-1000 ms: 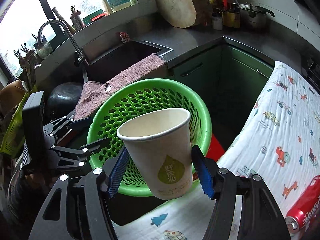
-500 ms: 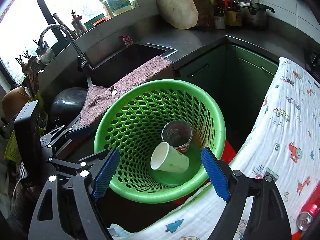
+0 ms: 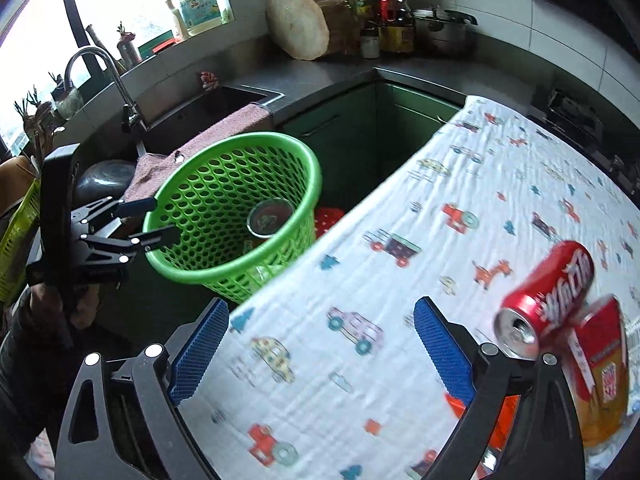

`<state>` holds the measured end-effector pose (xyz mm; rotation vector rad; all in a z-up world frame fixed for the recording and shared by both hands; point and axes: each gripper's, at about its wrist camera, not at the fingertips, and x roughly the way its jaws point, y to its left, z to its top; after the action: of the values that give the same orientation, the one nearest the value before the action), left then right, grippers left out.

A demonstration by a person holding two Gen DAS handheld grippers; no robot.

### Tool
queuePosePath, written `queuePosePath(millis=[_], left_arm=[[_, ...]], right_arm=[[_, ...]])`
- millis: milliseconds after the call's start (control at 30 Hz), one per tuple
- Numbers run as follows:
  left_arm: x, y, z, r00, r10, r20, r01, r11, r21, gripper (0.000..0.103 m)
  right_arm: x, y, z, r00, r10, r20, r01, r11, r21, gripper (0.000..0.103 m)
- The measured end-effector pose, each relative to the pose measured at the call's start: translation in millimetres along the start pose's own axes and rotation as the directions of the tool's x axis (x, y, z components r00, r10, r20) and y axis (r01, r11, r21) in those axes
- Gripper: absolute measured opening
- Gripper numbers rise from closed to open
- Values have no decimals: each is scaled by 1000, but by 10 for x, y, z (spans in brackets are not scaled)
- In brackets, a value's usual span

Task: Collect trash
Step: 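Grasp the orange snack bag with the right tool while the left tool grasps the red Coca-Cola can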

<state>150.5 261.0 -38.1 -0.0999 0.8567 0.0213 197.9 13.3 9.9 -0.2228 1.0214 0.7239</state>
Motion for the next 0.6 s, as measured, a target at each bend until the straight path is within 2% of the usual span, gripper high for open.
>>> queuePosePath(millis=[167, 267, 367, 600], left_arm=[[26, -225, 84, 1000, -31, 3, 31, 999, 24, 88], [65, -379, 155, 998, -56, -5, 56, 998, 36, 89], [92, -543, 219, 997, -72, -6, 72, 996, 62, 89], [134, -892, 388, 995, -97, -10, 97, 989, 115, 90]], right_arm=[[-181, -481, -177, 995, -30, -99, 33, 999, 28, 92], [-194, -685, -244, 983, -58, -175, 64, 998, 25, 93], [-167, -802, -297, 970, -88, -225, 91, 996, 4, 93], [4, -955, -371, 953, -82, -290, 78, 997, -27, 93]])
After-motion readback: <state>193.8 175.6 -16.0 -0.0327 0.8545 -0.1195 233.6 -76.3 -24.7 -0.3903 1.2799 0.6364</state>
